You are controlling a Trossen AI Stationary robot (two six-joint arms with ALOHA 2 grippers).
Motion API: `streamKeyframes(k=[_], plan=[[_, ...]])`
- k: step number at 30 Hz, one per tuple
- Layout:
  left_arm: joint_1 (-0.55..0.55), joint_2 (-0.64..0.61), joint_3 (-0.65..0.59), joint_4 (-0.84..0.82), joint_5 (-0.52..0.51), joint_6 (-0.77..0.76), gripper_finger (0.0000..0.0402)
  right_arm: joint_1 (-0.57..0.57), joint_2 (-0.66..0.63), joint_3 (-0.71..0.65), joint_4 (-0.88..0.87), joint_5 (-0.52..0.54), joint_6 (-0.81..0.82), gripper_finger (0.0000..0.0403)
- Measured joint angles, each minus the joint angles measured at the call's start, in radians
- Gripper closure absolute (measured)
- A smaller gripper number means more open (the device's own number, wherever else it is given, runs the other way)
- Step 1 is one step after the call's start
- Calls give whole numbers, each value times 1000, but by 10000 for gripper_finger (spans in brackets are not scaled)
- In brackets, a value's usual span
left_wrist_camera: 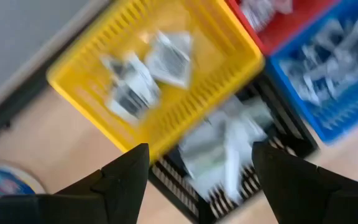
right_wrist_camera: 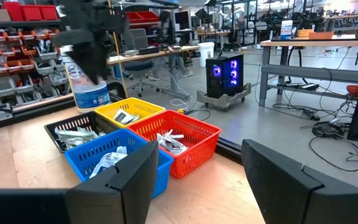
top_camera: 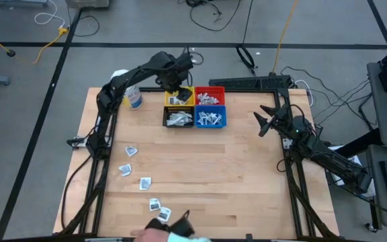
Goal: Pick & Place First Aid Supplies
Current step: Put the gray towelette pack into the yellow basket
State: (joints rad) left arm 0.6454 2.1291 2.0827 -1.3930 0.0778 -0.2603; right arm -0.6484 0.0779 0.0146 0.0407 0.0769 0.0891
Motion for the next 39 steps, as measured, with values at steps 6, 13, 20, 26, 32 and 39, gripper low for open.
streamKeyframes(k=[6, 13, 20, 26, 32, 39], plan=[[-41, -39, -20, -9, -4, 34, 123, 0, 0, 0, 0, 0, 0, 175], [-167, -135, -174, 12, -21, 65, 128, 0, 0, 0, 0, 0, 0, 174], [-354, -351, -476, 197, -28, 22, 128, 0, 0, 0, 0, 0, 0, 174], [-535, -488, -676, 232, -23, -140, 128, 0, 0, 0, 0, 0, 0, 175], [-706, -560, -815, 233, 25, -373, 128, 0, 0, 0, 0, 0, 0, 175], [-865, -584, -901, 231, 68, -606, 128, 0, 0, 0, 0, 0, 0, 175]])
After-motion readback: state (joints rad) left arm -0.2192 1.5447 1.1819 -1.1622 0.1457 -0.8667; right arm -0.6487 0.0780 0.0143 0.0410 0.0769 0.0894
